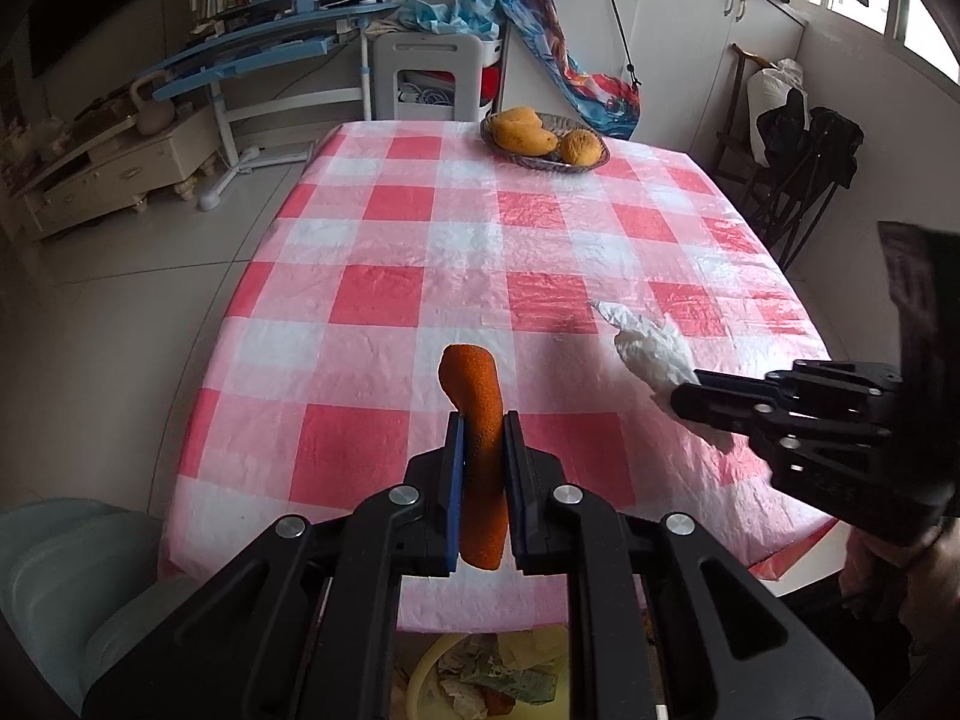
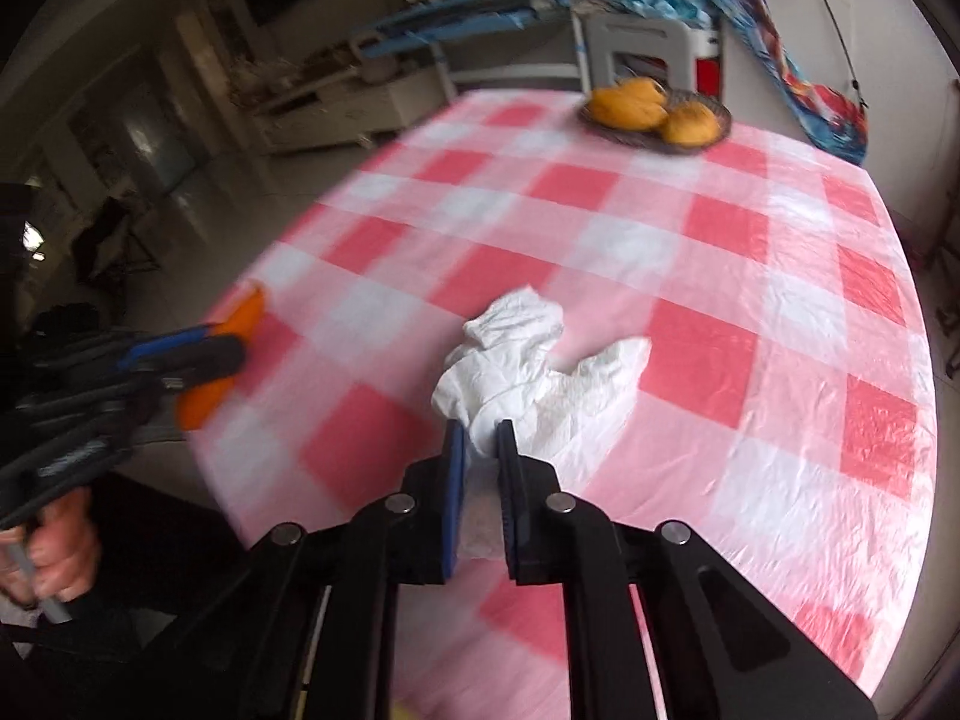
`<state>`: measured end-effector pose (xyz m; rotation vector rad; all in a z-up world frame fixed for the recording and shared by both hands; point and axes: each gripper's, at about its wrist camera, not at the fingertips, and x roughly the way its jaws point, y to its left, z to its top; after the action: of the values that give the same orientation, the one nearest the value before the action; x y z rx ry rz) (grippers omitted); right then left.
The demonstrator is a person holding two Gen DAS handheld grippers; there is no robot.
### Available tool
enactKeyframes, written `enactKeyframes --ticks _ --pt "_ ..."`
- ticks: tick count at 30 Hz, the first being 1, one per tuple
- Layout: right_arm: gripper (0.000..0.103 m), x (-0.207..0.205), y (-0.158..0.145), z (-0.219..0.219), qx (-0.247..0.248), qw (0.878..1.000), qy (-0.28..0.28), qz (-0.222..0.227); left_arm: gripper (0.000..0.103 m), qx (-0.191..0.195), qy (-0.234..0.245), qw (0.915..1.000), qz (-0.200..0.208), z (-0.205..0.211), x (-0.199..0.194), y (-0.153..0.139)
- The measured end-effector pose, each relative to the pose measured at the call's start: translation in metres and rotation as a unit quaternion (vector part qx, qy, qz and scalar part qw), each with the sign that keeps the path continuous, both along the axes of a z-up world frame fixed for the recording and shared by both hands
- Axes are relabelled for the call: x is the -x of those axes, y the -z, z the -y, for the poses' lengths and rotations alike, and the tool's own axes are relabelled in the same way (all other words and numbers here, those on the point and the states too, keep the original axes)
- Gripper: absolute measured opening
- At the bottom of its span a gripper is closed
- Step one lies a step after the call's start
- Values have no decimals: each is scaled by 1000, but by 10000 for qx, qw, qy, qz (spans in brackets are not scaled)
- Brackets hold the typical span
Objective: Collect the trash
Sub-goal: 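Carry the peel and glove over the yellow bucket and open both tools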
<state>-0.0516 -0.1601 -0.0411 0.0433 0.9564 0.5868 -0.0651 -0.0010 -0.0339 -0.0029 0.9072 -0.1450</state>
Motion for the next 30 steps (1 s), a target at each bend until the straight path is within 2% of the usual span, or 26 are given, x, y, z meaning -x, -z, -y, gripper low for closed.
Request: enactKeyframes --ticks 4,7,10,14,18,21,24,26,30 --pt "12 31 -15 4 -745 9970 -183 84 12 -51 -23 9999 84 -1 13 -4" --pt "12 53 -19 -1 -1032 9940 -373 34 12 -77 -68 9999 124 -5 23 -5" --pt "12 78 -17 -12 -1080 9919 -661 -86 12 -63 -122 9998 156 -9 33 -7" --pt "12 108 -8 -34 -870 9890 -1151 -313 12 -49 -194 9997 163 -17 49 -7" --pt "12 136 8 -65 -279 9833 -1705 -569 12 -44 -228 9997 72 -23 65 -3" --pt "16 148 19 -76 52 9798 -1866 -709 12 -48 -225 9997 -76 -24 80 3" --pt "30 157 26 -81 153 9776 -1918 -856 12 -112 -192 9996 -188 -21 95 11" --pt "47 159 25 -81 225 9789 -1854 -832 12 -151 -164 9993 -289 -19 106 16" --pt "63 161 18 -68 200 9875 -1406 -677 12 -200 -162 9985 -474 -16 121 25"
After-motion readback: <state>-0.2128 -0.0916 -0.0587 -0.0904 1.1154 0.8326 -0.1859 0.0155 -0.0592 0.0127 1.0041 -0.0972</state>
